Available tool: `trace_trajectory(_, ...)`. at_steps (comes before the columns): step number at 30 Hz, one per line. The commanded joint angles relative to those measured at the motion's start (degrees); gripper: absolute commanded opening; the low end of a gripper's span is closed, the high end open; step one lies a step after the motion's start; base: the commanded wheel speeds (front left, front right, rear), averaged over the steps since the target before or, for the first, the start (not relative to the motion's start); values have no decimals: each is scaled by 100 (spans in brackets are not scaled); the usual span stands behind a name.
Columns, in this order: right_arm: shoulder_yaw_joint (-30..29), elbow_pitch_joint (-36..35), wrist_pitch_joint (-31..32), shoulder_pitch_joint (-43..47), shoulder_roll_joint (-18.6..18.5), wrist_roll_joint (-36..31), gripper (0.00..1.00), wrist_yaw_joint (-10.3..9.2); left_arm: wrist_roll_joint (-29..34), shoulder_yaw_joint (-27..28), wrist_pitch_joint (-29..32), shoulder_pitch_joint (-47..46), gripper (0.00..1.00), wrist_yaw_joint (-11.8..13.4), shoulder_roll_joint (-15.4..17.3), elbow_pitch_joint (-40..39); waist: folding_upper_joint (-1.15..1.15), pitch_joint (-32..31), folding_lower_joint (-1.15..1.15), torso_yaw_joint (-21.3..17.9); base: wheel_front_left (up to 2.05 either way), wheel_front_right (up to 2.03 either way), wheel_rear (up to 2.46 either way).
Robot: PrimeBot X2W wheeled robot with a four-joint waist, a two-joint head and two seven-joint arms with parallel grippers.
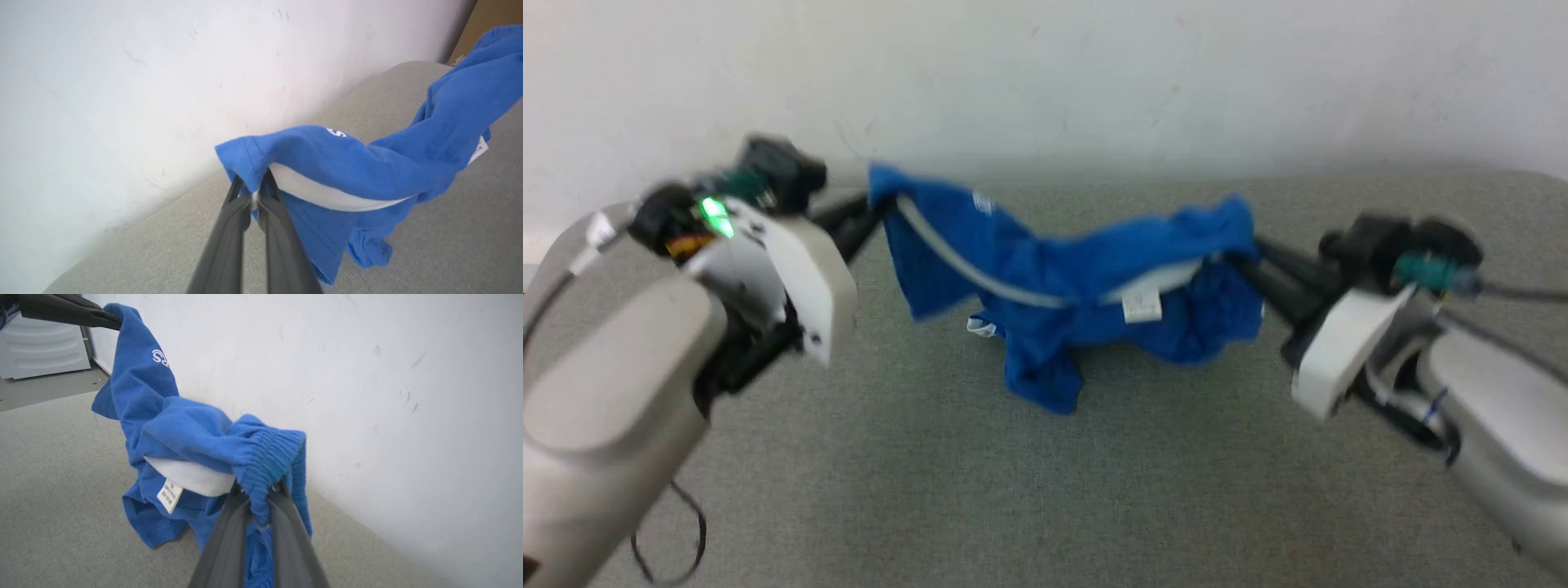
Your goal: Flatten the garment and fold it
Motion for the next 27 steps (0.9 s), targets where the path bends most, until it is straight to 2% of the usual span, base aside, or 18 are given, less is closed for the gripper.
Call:
trace_trajectory(1, -126, -40, 43, -240, 29, -5, 0, -12, 1, 113, -93, -213, 0, 84, -6, -32, 0, 95, 1, -36, 0, 0, 0)
trace_trajectory(5, -410, -50, 266, -949, 93, 58, 0, -12, 161, 404, -371, -795, 0, 262, -135, 12, 0, 444, 1, -76, 0, 0, 0)
trace_trajectory(11, -763, 139, 543, -2295, 188, 339, 0, -12, 390, 818, -848, -1872, 0, 480, -494, 405, 0, 1271, 1, -92, 0, 0, 0)
trace_trajectory(17, -1090, 582, 589, -3821, 183, 173, 0, -12, 554, 1248, -1398, -3098, 0, 612, -820, 895, 0, 2143, 1, -53, 0, 0, 0)
trace_trajectory(23, -1199, 1057, 489, -5002, 288, -115, 0, -12, 518, 1586, -1798, -4013, 0, 603, -1044, 1260, 0, 2660, 1, -24, 0, 0, 0)
trace_trajectory(27, -1073, 1293, 391, -5342, 345, -154, 0, -12, 494, 1659, -1984, -4172, 0, 542, -1070, 1453, 0, 2763, 1, -2, 0, 0, 0)
